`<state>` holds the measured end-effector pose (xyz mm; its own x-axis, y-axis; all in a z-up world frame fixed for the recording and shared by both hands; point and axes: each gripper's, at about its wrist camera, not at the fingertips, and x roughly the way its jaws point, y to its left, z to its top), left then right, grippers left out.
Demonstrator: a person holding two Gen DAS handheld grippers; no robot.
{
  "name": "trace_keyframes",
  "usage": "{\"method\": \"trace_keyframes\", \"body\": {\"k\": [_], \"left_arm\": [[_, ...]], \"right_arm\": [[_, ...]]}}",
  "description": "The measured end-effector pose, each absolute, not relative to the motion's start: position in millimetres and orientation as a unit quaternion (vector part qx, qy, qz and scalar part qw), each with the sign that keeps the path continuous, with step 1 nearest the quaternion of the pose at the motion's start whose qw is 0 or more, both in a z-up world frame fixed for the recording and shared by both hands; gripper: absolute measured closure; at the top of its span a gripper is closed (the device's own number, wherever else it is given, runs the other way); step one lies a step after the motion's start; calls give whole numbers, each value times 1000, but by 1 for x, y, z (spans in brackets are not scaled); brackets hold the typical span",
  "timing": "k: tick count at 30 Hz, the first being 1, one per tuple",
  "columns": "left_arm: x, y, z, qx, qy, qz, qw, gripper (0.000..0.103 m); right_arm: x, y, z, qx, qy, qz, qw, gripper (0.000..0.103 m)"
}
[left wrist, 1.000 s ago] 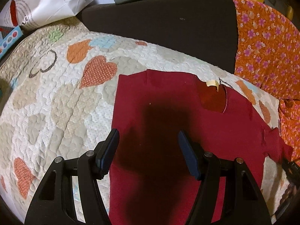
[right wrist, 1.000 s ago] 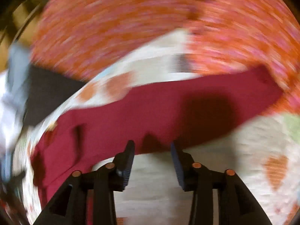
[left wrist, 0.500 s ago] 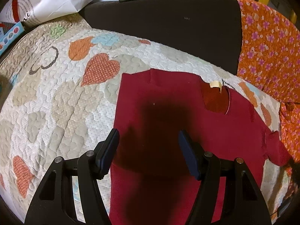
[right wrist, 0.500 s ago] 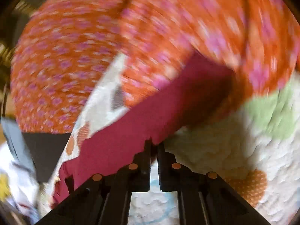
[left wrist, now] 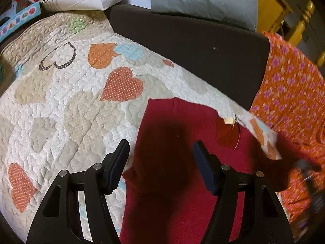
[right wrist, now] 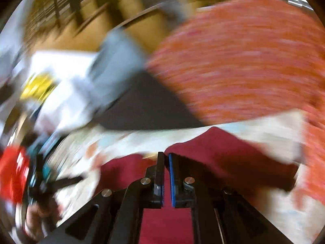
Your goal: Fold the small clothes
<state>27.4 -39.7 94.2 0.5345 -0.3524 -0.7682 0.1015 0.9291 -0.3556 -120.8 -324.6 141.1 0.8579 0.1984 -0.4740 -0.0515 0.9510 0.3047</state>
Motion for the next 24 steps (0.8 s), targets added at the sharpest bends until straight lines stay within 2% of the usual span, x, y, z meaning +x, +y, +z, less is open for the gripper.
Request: {"method": "trace_keyframes", "body": {"k": [2, 4, 6, 8, 12, 18, 21, 24], "left_arm": [[29, -37, 94, -140, 464, -136, 864, 38], [31, -35, 92, -143, 469, -140, 861, 37], [33, -33, 90, -149, 473, -144, 856, 37], [34, -31, 89, -152, 476, -141, 855, 37], [32, -33, 89, -151, 473, -144, 856, 37], [32, -27, 92, -181, 472, -166, 847, 36], [35, -18, 92, -206, 462, -163, 847, 26], [41, -20, 83, -212, 472, -163, 840, 25]], "right_arm": [[-92, -279, 114, 125, 296, 124, 939, 99], [-64, -238, 75, 98, 370, 157, 910, 95], [-61, -226, 50, 88, 404, 157, 897, 83], [-75, -234, 45, 88, 399, 152, 900, 74], [-104, -274, 54, 106, 381, 124, 910, 69], [-125, -332, 59, 145, 370, 58, 916, 68], [-131, -364, 58, 156, 362, -5, 919, 68], [-127, -392, 53, 180, 370, -48, 910, 67]]}}
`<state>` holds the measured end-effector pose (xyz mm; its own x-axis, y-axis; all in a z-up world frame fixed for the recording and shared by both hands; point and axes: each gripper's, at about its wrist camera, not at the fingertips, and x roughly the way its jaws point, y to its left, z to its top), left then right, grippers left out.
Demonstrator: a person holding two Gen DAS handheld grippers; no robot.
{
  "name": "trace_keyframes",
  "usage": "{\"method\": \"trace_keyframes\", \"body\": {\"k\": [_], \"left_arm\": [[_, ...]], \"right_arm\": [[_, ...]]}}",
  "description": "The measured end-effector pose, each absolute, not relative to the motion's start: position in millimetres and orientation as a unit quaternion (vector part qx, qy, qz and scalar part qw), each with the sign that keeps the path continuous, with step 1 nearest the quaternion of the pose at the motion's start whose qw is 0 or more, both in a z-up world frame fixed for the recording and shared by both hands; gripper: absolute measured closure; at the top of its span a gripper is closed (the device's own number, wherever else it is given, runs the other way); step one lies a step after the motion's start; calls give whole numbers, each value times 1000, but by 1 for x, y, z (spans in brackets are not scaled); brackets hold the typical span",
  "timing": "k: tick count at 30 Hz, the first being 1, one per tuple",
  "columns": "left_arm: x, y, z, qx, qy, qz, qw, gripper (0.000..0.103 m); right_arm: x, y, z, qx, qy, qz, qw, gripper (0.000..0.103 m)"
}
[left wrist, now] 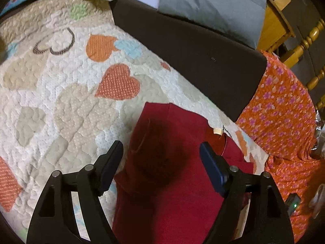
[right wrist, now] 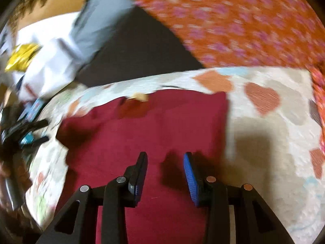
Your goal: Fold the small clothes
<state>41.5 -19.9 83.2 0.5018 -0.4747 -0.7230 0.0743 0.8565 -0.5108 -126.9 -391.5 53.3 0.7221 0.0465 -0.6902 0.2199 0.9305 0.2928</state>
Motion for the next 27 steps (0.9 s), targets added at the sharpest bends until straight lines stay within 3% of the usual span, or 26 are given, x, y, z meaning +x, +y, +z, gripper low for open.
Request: {"method": "trace_keyframes", "body": {"k": [8, 10, 11, 12, 19, 22, 27], "left_arm": [[53, -48, 45, -140, 520, -145, 830, 25], [50, -53, 43, -131, 524, -158, 827, 35], [47, -56, 42, -130, 529, -170, 822, 37], [44, -60, 43, -127, 534, -183, 815, 37], [35, -76, 35, -43, 550, -147, 821, 37], [33, -67, 36, -49, 553, -135, 821, 37], [25, -55, 63, -64, 507, -127, 850, 37]], "right_arm": [[-104, -423, 29, 220, 401, -65, 887, 61], [-101, -427, 28, 208, 399, -66, 891, 71], [-102, -428, 31, 196, 395, -73, 894, 89], [-104, -431, 36, 189, 388, -72, 899, 92], [-102, -442, 41, 130, 394, -131, 900, 95], [-103, -449, 29, 152, 409, -136, 889, 95], [-125, -433, 64, 162, 372, -115, 907, 92]]}}
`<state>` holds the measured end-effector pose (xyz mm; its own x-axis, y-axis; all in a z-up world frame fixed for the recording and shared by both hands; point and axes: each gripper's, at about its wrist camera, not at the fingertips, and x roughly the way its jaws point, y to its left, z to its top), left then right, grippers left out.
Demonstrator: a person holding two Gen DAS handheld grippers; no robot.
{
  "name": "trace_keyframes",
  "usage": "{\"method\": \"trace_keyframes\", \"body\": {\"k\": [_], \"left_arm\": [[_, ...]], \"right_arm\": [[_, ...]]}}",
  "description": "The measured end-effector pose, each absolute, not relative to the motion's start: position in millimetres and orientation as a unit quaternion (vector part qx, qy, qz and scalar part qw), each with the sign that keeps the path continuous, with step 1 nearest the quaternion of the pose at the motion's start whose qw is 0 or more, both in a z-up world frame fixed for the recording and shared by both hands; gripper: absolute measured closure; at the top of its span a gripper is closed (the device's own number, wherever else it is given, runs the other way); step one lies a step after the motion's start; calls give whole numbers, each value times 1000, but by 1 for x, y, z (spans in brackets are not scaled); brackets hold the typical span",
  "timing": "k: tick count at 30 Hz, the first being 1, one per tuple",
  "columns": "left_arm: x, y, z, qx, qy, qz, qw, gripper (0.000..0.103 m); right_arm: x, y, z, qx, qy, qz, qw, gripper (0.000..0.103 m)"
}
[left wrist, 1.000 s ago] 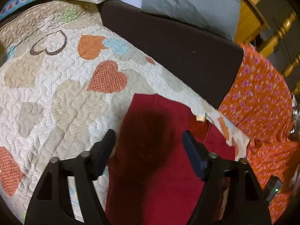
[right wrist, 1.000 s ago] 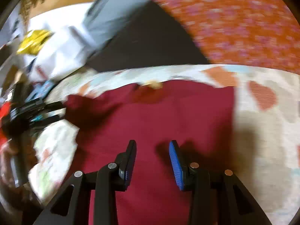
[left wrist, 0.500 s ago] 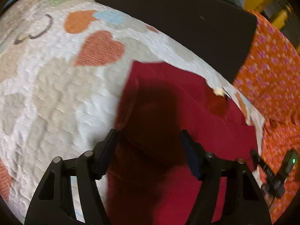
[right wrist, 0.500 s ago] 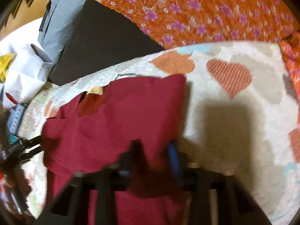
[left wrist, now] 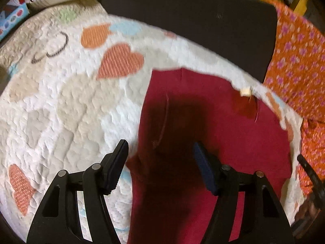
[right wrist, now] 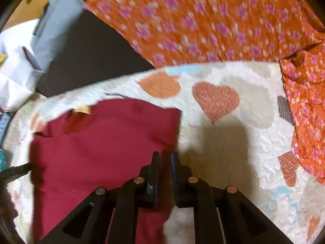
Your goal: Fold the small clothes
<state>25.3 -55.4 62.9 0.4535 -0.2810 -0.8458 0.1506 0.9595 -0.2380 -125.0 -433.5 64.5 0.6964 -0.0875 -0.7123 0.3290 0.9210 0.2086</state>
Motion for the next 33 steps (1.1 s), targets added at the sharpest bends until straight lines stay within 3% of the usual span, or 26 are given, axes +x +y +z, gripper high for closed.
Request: {"method": "trace_keyframes", "body": {"k": [5, 14, 25, 33], "left_arm": [[36, -60, 54, -49, 506, -109, 854, 37], [54, -65, 18, -11, 528, -75, 846, 32], [42, -71, 27, 17, 510, -65, 858, 31], [36, -72, 30, 27, 507, -65, 859, 31]], "right_arm": [[-121, -397, 76, 138, 380, -49, 913, 91], [-90, -403, 22, 148, 424, -78, 890, 91], [-117, -386, 54, 116, 416, -73, 899, 87], [-113, -391, 26, 133, 429, -81, 890, 82]]}}
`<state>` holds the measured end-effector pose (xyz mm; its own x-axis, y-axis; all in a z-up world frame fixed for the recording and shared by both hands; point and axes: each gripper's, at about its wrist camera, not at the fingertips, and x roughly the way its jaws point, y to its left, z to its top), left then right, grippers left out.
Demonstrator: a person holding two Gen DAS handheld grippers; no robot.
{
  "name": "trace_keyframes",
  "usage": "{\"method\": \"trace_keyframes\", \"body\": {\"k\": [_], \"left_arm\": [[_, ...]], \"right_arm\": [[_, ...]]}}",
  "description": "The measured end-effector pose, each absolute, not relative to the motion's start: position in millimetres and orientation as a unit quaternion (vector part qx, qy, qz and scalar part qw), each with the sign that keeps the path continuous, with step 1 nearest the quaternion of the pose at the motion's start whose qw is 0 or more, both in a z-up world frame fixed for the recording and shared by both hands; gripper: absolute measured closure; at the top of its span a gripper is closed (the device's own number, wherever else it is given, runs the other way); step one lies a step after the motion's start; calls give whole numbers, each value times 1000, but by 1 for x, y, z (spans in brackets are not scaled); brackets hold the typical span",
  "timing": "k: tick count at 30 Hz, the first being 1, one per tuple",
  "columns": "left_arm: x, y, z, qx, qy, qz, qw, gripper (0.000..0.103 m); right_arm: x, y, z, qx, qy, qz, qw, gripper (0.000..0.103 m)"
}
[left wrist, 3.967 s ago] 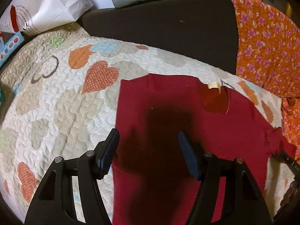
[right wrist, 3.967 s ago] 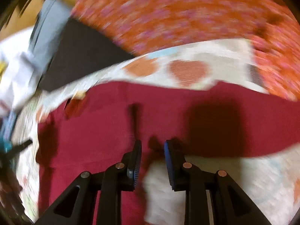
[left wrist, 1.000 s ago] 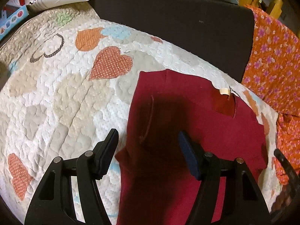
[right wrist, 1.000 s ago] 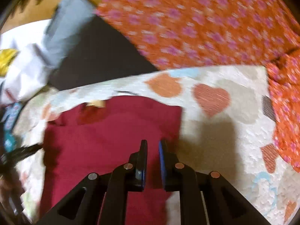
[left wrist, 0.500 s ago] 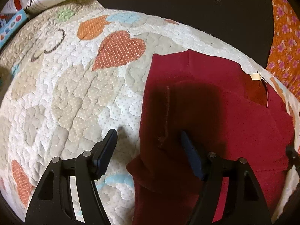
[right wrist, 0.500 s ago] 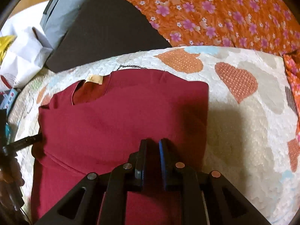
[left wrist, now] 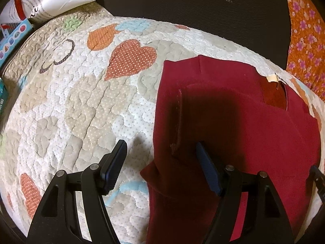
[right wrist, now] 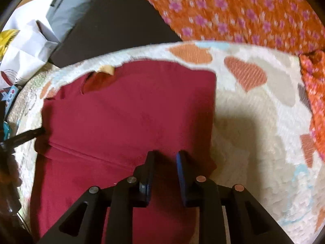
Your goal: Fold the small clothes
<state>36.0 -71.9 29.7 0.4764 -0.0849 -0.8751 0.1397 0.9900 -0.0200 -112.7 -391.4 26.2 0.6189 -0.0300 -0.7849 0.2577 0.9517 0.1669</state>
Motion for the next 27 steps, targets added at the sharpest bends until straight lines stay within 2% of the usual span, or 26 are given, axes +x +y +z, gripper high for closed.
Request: {"method": "trace_keyframes", "body": {"k": [11, 13, 18, 27], "left_arm": [[5, -60, 45, 28, 502, -71, 861, 31], [-7, -57, 48, 24, 503, -76, 861, 31], [-43, -50, 52, 23, 517, -107, 849, 31], [-135, -13, 34, 3, 565, -131, 814, 31]], "right_arm": [[-169, -377, 49, 117, 436, -71, 890, 78], [-188, -371, 47, 124, 439, -58, 888, 77], [-233, -357, 32, 137, 461, -38, 876, 66], [-296, -351, 5, 176, 489, -15, 854, 64]]}}
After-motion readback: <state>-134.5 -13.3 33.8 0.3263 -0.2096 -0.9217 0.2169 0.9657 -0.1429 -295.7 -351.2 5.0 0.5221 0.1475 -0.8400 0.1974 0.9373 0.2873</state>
